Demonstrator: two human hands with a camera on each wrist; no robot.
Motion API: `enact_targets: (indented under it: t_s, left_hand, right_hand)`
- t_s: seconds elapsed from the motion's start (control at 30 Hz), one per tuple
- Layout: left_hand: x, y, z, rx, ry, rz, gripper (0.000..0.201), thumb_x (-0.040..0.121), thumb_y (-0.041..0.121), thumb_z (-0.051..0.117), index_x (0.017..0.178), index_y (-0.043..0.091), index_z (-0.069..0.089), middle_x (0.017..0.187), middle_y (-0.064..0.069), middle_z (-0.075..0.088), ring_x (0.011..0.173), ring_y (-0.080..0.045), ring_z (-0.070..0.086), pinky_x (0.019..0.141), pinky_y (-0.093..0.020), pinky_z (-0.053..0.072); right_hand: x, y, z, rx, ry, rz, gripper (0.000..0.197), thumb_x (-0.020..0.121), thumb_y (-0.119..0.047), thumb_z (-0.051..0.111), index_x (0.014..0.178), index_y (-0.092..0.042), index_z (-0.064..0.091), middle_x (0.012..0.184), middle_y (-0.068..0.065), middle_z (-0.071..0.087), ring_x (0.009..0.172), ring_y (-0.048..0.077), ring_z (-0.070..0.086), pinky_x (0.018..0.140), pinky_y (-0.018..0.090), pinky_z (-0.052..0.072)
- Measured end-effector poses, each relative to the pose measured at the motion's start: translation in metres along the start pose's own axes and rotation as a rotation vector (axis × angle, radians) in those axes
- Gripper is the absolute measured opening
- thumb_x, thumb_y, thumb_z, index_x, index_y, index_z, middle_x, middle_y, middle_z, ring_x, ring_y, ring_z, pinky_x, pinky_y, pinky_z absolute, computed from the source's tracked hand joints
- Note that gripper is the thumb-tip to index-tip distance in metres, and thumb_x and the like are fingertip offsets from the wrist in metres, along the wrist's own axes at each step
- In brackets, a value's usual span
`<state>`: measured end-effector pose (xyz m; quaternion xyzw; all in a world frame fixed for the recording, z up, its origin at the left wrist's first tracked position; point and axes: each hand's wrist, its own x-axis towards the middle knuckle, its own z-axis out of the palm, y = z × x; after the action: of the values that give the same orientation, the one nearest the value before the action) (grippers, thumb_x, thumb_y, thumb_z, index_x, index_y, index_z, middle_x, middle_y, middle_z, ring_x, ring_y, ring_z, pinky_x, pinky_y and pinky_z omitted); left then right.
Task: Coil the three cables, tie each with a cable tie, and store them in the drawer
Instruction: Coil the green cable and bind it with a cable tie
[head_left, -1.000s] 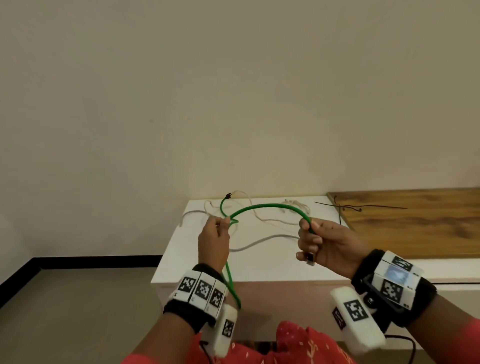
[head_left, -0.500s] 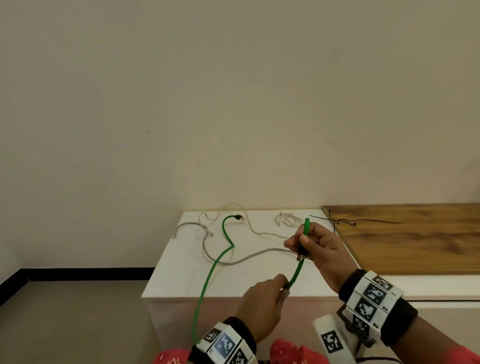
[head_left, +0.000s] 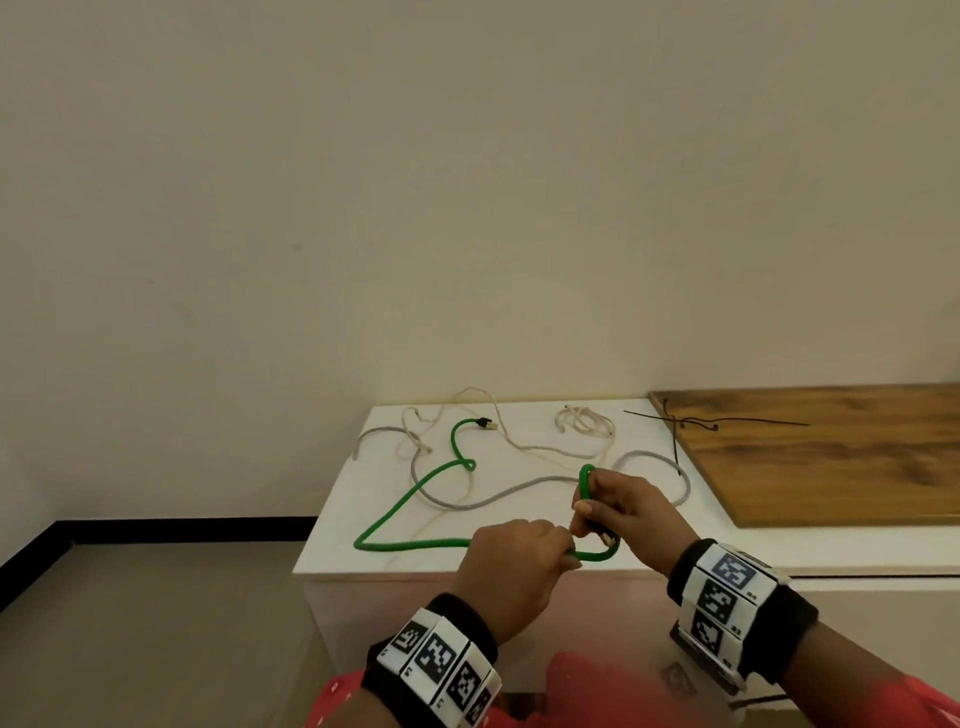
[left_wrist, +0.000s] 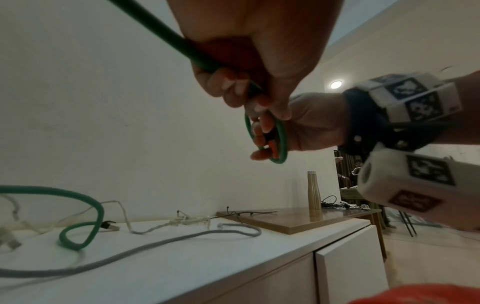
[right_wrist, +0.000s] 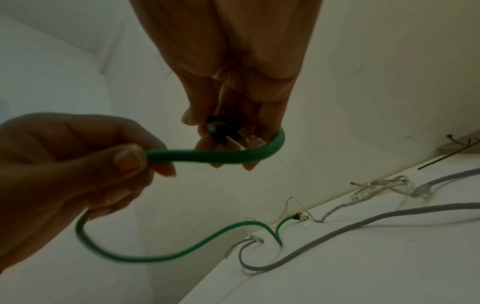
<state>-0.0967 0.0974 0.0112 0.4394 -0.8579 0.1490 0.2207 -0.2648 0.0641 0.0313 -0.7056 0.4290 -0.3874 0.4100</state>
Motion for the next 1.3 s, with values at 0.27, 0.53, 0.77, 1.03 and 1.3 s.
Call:
enact_targets:
  t_s: [0.27, 0.53, 0.77, 1.03, 1.3]
  left_hand:
    - [0.009, -0.007, -0.005, 0.070, 0.223, 0.091, 0.027, 0.076, 0.044, 0.047, 0.058, 0.025, 0.057, 0.050, 0.008, 0.057, 0.046, -0.007, 0.051, 0.040, -0.020, 0.034]
    - [0.014, -0.030, -0.024, -0.140, 0.190, -0.098, 0.047, 0.071, 0.065, 0.044, 0.052, 0.022, 0.049, 0.043, 0.007, 0.051, 0.040, -0.006, 0.041, 0.040, -0.014, 0.024]
    - [0.013, -0.042, -0.015, -0.429, 0.177, -0.144, 0.067, 0.081, 0.072, 0.016, 0.067, 0.017, 0.051, 0.053, -0.006, 0.055, 0.051, -0.016, 0.044, 0.046, -0.021, 0.028]
    - [0.000, -0.042, 0.012, -0.674, 0.070, -0.342, 0.030, 0.087, 0.046, 0.027, 0.102, 0.038, 0.052, 0.055, 0.018, 0.051, 0.048, -0.006, 0.041, 0.051, -0.020, 0.028]
    - [0.008, -0.005, 0.011, -0.509, -0.078, -0.349, 0.044, 0.097, 0.017, 0.030, 0.138, 0.033, 0.028, 0.084, -0.009, 0.063, 0.079, -0.025, 0.057, 0.063, -0.026, 0.033]
  right_hand:
    - [-0.005, 0.004, 0.020, -0.230, -0.142, 0.019, 0.031, 0.092, -0.010, 0.048, 0.065, -0.025, 0.053, 0.057, -0.005, 0.054, 0.053, 0.008, 0.047, 0.055, 0.021, 0.039]
    - [-0.015, -0.022, 0.032, 0.267, -0.288, 0.193, 0.043, 0.085, -0.047, 0.034, 0.064, -0.016, 0.055, 0.047, -0.005, 0.044, 0.042, 0.008, 0.040, 0.058, 0.029, 0.050]
    - [-0.009, -0.032, 0.009, 0.745, -0.352, 0.421, 0.039, 0.083, -0.040, 0.049, 0.051, -0.017, 0.046, 0.035, -0.009, 0.030, 0.029, 0.004, 0.022, 0.032, 0.014, 0.018]
    - [0.010, -0.035, -0.011, 1.319, -0.330, 0.206, 0.018, 0.082, -0.022, 0.057, 0.072, -0.008, 0.058, 0.049, -0.001, 0.041, 0.042, 0.012, 0.033, 0.043, 0.025, 0.039]
    - [0.006, -0.030, 0.004, 1.156, 0.029, -0.026, 0.048, 0.053, -0.040, 0.085, 0.079, -0.012, 0.056, 0.056, -0.001, 0.047, 0.051, 0.014, 0.048, 0.054, 0.026, 0.049]
